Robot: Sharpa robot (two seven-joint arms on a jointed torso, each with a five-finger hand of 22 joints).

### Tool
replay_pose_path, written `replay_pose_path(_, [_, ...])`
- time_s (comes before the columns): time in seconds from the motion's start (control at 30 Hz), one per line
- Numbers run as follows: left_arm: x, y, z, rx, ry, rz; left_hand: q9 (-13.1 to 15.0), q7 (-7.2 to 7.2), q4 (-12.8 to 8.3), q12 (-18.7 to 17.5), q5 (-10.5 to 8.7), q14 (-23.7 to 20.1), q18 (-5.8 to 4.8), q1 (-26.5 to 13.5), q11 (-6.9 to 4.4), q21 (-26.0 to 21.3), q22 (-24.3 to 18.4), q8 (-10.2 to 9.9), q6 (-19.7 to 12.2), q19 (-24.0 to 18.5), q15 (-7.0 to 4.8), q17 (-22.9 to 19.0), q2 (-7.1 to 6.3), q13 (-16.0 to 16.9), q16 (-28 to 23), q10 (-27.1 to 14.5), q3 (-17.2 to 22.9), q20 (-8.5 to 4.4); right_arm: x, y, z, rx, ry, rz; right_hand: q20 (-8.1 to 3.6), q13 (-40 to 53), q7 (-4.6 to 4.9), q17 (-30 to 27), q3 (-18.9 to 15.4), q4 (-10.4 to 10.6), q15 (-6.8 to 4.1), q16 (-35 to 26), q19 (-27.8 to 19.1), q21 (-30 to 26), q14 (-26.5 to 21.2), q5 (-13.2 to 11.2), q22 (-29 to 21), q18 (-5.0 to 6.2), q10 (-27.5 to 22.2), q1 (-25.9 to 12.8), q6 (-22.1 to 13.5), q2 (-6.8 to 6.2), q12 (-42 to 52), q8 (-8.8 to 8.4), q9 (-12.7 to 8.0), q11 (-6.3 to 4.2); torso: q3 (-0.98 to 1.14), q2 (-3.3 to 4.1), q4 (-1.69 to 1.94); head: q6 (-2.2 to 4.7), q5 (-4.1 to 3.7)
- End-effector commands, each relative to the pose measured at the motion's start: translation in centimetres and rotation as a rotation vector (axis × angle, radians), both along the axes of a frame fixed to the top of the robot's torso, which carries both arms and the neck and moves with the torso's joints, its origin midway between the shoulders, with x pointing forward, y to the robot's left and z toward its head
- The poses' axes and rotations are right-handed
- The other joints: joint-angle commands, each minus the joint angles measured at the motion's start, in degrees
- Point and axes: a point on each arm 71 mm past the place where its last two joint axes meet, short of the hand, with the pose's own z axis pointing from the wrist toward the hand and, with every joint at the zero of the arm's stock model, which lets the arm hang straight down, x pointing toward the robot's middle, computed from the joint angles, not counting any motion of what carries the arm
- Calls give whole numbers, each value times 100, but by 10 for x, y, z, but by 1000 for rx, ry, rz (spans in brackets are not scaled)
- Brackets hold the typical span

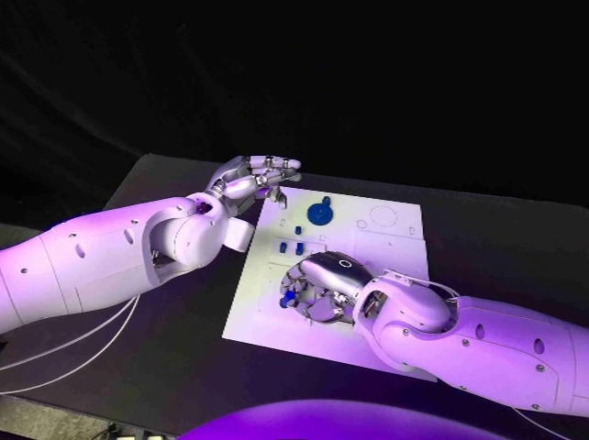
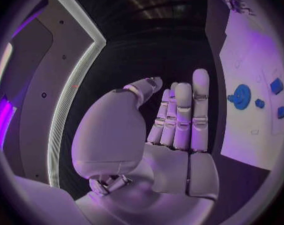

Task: Assemble the parts on the task board

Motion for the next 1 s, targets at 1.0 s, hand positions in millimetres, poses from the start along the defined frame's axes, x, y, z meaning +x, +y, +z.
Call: replay_pose_path(1.0, [-1,-2,1,-7,-4,-17,-10,15,9,29,-22,-33,82,0,1,-29,-5,-20,-22,15,9,-5,70,9,3,-56,-30,3,-8,-13,12,119,-63,-58,29,91,104,84,-174,30,-6,118,49,64,100,173,143,-78,-75,-217,-1197,-403,41,-714,-212,42,11,-9,-11,50,-47])
